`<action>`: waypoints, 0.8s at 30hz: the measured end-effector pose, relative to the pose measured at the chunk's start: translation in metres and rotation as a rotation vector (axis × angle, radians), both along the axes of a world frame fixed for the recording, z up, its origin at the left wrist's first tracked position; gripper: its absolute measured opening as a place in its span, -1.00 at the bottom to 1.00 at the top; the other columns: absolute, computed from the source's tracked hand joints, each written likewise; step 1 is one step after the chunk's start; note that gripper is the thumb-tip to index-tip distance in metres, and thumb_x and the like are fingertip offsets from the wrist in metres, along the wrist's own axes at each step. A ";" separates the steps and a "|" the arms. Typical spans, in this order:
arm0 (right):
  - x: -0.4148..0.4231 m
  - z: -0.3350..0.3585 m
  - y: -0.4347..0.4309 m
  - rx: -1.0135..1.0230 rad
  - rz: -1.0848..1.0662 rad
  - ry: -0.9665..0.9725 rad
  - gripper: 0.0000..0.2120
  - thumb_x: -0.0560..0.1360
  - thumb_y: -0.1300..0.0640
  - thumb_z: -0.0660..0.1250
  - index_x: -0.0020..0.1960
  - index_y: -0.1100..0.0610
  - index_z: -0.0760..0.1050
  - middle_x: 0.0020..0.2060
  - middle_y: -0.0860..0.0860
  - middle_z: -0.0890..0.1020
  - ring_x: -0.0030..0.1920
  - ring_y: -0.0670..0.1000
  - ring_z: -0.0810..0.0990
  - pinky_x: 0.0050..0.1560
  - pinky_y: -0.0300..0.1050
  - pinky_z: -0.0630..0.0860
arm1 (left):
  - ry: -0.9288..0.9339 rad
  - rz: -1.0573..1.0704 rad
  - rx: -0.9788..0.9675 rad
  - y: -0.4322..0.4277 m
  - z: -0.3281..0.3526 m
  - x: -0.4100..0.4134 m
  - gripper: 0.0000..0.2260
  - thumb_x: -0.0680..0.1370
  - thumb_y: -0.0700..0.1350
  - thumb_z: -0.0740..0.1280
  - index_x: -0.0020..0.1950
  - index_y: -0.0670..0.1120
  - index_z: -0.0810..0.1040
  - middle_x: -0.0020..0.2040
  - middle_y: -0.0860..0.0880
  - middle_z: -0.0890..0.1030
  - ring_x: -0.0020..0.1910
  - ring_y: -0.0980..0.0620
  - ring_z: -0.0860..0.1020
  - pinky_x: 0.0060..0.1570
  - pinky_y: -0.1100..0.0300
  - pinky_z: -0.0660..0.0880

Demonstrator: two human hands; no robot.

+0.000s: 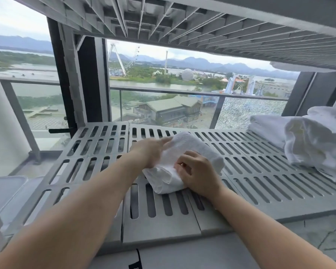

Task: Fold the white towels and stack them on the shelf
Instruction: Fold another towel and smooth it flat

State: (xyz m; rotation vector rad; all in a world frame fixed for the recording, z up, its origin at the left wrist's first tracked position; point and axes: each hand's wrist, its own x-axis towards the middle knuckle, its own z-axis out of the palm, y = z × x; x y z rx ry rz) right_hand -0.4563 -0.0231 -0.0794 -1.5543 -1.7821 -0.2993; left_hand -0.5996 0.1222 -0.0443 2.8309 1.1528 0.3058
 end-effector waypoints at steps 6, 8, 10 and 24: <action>0.032 -0.005 -0.017 -0.046 -0.274 -0.064 -0.83 0.52 0.04 0.29 -0.10 0.01 0.66 -0.12 -0.10 0.65 0.01 0.00 0.55 0.09 0.01 0.44 | 0.030 -0.043 -0.021 -0.022 0.010 -0.002 -0.49 0.67 -0.20 0.12 0.48 0.33 0.36 0.47 0.03 0.47 0.04 0.07 0.54 -0.06 0.12 0.63; 0.043 -0.003 -0.026 -0.090 -0.331 0.001 -0.82 0.53 -0.03 0.33 -0.05 -0.04 0.70 -0.05 -0.11 0.65 0.06 0.00 0.54 0.16 0.03 0.45 | 0.002 -0.017 -0.097 -0.034 0.014 0.004 -0.62 0.69 -0.06 0.15 0.45 0.28 0.43 0.50 0.02 0.43 0.00 0.05 0.55 -0.05 0.19 0.56; 0.056 0.003 -0.037 -0.182 -0.387 0.150 -0.82 0.51 -0.08 0.36 0.01 -0.08 0.71 0.03 -0.09 0.63 0.12 -0.01 0.53 0.20 0.01 0.46 | -0.016 -0.007 -0.193 -0.045 0.018 0.012 -0.66 0.67 0.01 0.20 0.45 0.20 0.47 0.50 0.02 0.43 0.15 0.00 0.57 0.05 0.20 0.48; 0.082 0.010 -0.087 -0.401 -0.329 0.634 -0.46 0.47 0.20 0.33 0.44 0.07 0.36 0.31 0.04 0.51 0.21 0.02 0.52 0.28 0.02 0.50 | -0.427 0.115 -0.631 -0.124 0.011 0.053 -0.54 0.59 -0.13 0.35 0.49 0.03 0.45 0.29 -0.06 0.55 -0.11 0.00 0.61 -0.35 0.22 0.53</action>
